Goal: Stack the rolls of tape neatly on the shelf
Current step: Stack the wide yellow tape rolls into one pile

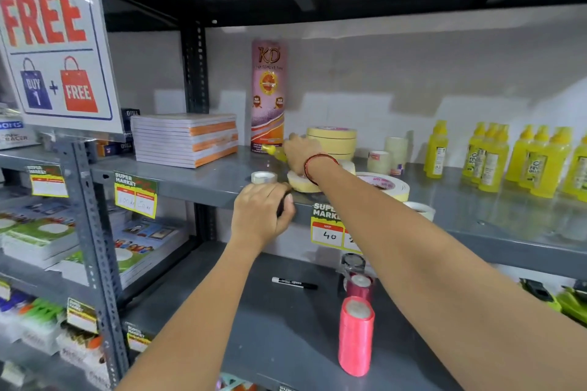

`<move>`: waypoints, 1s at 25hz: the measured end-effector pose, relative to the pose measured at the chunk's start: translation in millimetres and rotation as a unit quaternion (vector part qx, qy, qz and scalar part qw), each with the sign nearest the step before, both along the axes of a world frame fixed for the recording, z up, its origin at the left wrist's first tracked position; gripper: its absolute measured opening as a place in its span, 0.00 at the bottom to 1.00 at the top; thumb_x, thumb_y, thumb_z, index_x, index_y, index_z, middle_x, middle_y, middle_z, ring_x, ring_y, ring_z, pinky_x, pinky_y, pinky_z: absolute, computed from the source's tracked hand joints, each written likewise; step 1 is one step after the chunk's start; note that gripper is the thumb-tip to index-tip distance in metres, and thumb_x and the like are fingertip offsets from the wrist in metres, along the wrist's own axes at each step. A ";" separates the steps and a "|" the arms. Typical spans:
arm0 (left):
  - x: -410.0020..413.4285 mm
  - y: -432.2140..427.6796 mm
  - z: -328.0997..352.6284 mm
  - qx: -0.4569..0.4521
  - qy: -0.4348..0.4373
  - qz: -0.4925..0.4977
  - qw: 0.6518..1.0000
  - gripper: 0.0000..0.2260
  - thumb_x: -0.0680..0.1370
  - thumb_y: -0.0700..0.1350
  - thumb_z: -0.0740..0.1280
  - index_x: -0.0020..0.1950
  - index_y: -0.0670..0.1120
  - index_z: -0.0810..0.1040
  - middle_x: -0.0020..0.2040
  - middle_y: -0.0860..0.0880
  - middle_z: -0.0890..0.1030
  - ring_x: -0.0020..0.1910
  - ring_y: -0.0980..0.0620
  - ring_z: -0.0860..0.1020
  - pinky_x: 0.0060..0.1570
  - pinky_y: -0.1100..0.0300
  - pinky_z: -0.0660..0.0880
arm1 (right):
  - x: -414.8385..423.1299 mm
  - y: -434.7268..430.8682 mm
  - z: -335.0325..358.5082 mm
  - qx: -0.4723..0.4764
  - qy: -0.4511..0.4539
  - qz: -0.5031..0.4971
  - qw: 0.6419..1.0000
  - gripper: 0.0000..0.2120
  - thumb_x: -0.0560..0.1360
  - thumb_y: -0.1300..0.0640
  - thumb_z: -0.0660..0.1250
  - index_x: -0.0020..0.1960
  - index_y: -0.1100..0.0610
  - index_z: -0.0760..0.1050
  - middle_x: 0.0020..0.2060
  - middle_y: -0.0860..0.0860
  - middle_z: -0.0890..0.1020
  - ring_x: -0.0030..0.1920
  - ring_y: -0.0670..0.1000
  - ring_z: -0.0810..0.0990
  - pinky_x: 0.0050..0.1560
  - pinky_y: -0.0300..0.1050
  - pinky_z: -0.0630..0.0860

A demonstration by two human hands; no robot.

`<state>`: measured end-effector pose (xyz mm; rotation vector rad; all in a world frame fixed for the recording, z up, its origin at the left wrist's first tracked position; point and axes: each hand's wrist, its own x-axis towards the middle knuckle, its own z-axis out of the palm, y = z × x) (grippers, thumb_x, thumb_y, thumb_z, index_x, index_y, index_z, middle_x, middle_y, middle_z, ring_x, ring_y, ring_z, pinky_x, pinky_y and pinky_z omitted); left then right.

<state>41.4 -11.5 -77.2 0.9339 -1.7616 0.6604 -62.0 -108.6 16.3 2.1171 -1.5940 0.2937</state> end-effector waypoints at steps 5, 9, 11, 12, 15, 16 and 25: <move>-1.0 -1.4 -1.8 -0.017 0.006 0.011 1.000 0.18 0.72 0.44 0.56 0.40 0.37 0.85 0.32 0.42 0.85 0.28 0.43 0.81 0.31 0.55 0.77 | -44.1 25.1 28.6 -0.035 -0.282 0.057 0.957 0.14 0.77 0.57 0.63 0.58 0.64 0.70 0.56 0.63 0.78 0.56 0.62 0.78 0.48 0.50 0.73; -1.9 -4.2 -4.8 -0.021 0.004 0.019 1.000 0.20 0.73 0.45 0.55 0.42 0.37 0.84 0.33 0.40 0.85 0.29 0.42 0.81 0.31 0.53 0.77 | -125.4 48.9 47.3 -0.030 -0.384 -0.008 0.923 0.12 0.73 0.49 0.68 0.46 0.57 0.71 0.44 0.56 0.78 0.49 0.59 0.78 0.42 0.45 0.69; -1.5 -5.0 -6.0 -0.025 0.012 0.025 0.999 0.20 0.73 0.45 0.54 0.42 0.36 0.84 0.33 0.39 0.85 0.29 0.40 0.81 0.31 0.51 0.77 | -167.8 59.6 43.4 -0.043 -0.395 -0.069 0.915 0.15 0.71 0.48 0.70 0.48 0.60 0.74 0.47 0.59 0.80 0.51 0.59 0.79 0.44 0.47 0.71; -2.9 -4.9 -6.0 -0.031 0.019 0.025 0.999 0.20 0.73 0.45 0.54 0.41 0.36 0.84 0.32 0.38 0.84 0.28 0.40 0.81 0.30 0.50 0.77 | -188.1 65.3 38.1 -0.052 -0.398 -0.096 0.911 0.16 0.71 0.49 0.70 0.49 0.61 0.75 0.49 0.61 0.81 0.53 0.59 0.79 0.45 0.46 0.72; -10.0 -4.1 -5.8 -0.052 0.043 0.021 0.998 0.19 0.73 0.43 0.55 0.35 0.36 0.83 0.28 0.38 0.82 0.25 0.40 0.79 0.27 0.51 0.75 | -231.5 79.3 17.5 -0.064 -0.398 -0.155 0.902 0.14 0.72 0.51 0.70 0.39 0.60 0.71 0.44 0.63 0.80 0.47 0.58 0.79 0.41 0.46 0.71; -13.8 -3.8 -5.8 -0.051 0.050 0.015 0.997 0.19 0.73 0.43 0.55 0.35 0.35 0.83 0.28 0.38 0.83 0.25 0.40 0.79 0.27 0.51 0.75 | -240.0 83.0 12.0 -0.064 -0.394 -0.169 0.901 0.15 0.72 0.51 0.70 0.37 0.59 0.68 0.41 0.61 0.78 0.44 0.57 0.77 0.39 0.45 0.69; -17.8 -1.4 -7.8 -0.044 0.057 0.010 0.997 0.20 0.75 0.45 0.54 0.37 0.38 0.84 0.31 0.41 0.84 0.26 0.40 0.79 0.30 0.52 0.75 | -246.3 85.9 -1.7 -0.069 -0.399 -0.198 0.893 0.16 0.71 0.55 0.72 0.52 0.62 0.72 0.52 0.62 0.81 0.54 0.61 0.79 0.41 0.45 0.71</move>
